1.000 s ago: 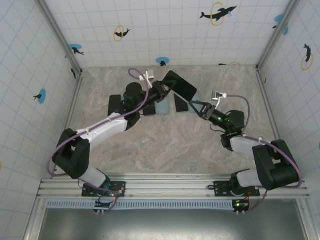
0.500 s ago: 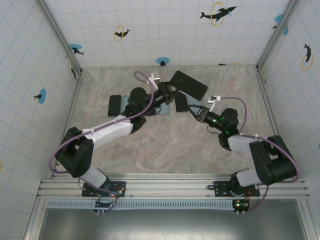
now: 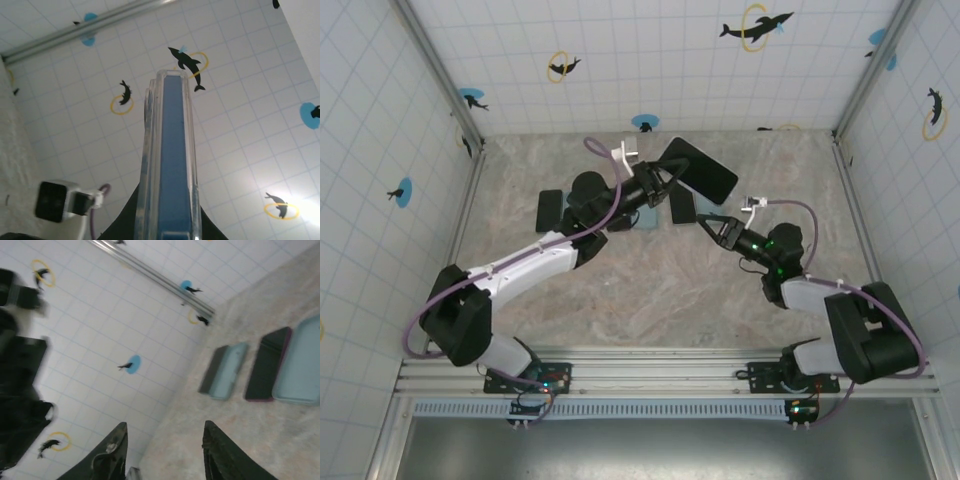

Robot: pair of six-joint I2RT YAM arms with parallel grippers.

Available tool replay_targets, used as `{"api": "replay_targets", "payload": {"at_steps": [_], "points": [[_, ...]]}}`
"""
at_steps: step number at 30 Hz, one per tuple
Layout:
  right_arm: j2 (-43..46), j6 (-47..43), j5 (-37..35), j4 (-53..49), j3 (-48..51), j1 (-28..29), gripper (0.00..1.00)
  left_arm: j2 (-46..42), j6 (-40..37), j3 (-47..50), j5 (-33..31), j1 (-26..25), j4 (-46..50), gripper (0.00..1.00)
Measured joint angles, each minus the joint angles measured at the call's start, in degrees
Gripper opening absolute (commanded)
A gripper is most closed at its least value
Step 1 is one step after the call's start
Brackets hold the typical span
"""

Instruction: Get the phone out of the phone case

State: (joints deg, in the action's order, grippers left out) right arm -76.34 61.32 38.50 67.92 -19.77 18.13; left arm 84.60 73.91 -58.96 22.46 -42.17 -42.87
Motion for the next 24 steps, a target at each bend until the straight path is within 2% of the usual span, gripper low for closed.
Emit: {"api": "replay_targets", "payload": {"at_steps": [5, 11, 16, 20, 24], "points": [[3.67, 3.72, 1.22, 5.42, 0.22, 0.0, 0.56, -1.6, -4.13, 0.46, -2.93, 1.38, 3.82, 0.0], [4.11, 9.27, 1.4, 11.65, 0.22, 0.02, 0.57, -1.6, -6.62, 1.18, -4.79, 1.46, 6.4, 0.0], [3.96, 12.5, 0.44, 13.88, 0.22, 0.02, 0.54, -1.57, -6.69, 1.29, -4.96, 1.46, 6.99, 0.0], [2.56, 14.8, 0.22, 15.06, -0.24, 0.11, 0.43, -1.57, -6.67, 1.29, -4.96, 1.46, 7.1, 0.0], [1.4, 16.13, 0.13, 16.24, -0.74, 0.17, 0.41, -1.55, -6.67, 1.29, -4.94, 1.46, 7.1, 0.0]]}}
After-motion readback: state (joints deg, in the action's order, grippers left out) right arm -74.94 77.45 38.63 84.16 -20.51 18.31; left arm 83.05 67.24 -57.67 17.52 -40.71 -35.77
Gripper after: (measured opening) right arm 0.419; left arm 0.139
